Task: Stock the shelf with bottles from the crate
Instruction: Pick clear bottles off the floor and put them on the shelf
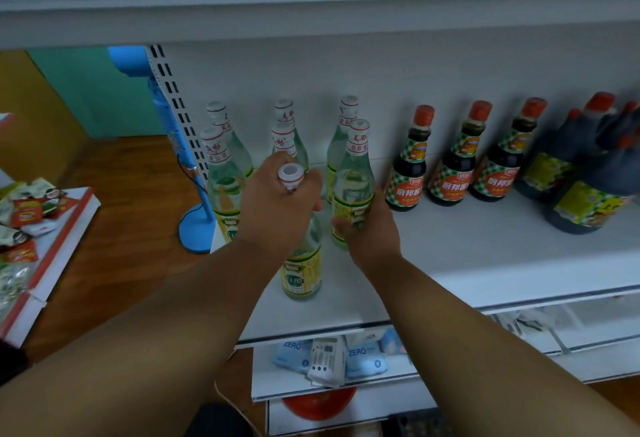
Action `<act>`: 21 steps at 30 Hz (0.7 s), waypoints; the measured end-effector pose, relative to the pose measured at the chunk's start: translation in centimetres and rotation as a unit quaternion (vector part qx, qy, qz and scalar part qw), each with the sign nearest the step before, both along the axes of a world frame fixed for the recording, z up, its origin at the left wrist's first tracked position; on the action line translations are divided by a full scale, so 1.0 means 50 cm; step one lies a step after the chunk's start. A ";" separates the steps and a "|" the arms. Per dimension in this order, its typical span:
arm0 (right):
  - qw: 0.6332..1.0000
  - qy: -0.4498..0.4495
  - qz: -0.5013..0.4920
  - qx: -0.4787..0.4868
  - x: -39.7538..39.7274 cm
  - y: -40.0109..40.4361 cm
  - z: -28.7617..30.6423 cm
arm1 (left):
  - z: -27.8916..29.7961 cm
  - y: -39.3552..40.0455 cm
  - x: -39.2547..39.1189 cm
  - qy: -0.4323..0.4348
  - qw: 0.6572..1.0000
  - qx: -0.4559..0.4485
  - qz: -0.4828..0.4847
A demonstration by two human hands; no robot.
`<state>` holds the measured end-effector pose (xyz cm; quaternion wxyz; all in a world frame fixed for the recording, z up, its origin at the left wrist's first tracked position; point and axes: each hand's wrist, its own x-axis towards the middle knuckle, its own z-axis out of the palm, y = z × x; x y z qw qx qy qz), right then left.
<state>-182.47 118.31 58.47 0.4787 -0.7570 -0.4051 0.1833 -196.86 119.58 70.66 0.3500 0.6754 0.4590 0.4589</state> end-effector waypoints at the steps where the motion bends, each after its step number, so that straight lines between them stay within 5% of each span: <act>1: 1.000 -0.003 -0.002 0.003 -0.001 0.002 -0.004 | 0.000 0.000 0.000 0.002 1.000 0.000 0.001; 21: 0.999 -0.031 -0.035 0.016 -0.002 -0.009 -0.025 | -0.003 0.006 0.006 0.014 1.000 -0.002 0.009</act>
